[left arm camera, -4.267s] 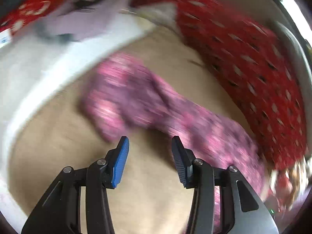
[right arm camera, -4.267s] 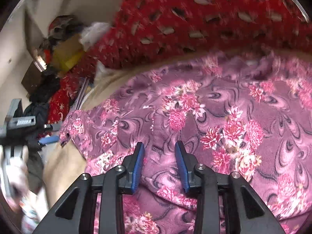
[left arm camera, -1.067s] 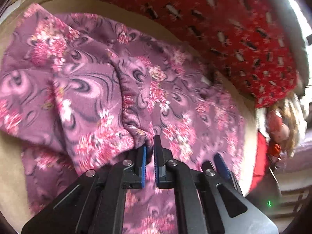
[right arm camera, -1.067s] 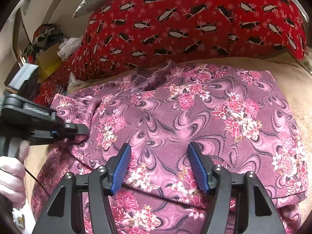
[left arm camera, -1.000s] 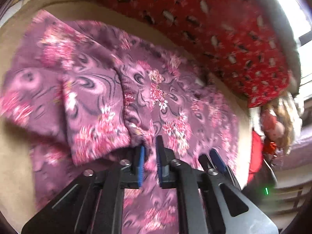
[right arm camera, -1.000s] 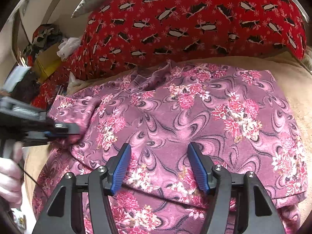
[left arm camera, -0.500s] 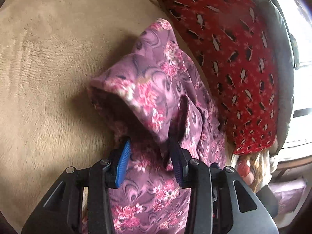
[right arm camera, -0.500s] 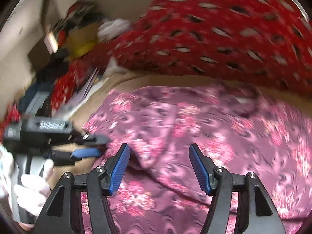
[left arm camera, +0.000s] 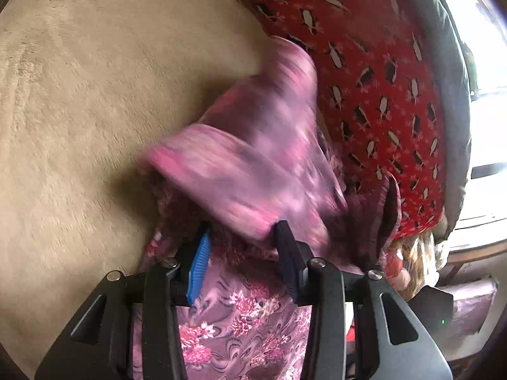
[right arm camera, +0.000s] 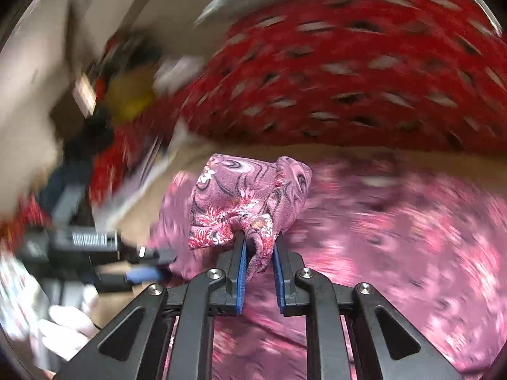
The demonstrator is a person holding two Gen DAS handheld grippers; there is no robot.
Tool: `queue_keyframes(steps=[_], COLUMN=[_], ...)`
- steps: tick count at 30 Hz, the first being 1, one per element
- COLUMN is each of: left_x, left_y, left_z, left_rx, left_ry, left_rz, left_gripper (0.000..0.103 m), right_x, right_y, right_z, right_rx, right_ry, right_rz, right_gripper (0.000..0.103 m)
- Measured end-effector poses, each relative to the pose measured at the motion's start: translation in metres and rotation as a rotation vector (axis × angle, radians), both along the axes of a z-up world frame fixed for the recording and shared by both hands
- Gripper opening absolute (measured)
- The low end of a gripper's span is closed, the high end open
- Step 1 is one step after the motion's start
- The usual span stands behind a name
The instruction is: Fold small clothes
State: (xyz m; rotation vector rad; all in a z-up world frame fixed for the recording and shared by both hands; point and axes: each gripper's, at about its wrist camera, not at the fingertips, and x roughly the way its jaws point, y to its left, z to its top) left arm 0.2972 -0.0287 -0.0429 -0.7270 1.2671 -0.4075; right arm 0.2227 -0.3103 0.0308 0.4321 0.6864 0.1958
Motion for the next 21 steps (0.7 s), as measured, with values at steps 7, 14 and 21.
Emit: queue_keyframes(steps=[7, 14, 21], left_x=[-0.014, -0.009, -0.005], left_y=[-0.023, -0.030, -0.036], left_z=[-0.004, -0.005, 0.008], left_rx=[0.035, 0.040, 0.125], left_ry=[0.019, 0.037, -0.013], left_rz=[-0.034, -0.013, -0.004], left_gripper=[0.040, 0.040, 0.006], right_x=[-0.049, -0.089, -0.056], right_y=[-0.108, -0.136, -0.142], right_z=[-0.049, -0.046, -0.055], right_rx=[0.277, 0.379, 0.387], right_ry=[0.138, 0.049, 0.130], right_rz=[-0.228, -0.378, -0.368], right_gripper=[0.020, 0.067, 0.009])
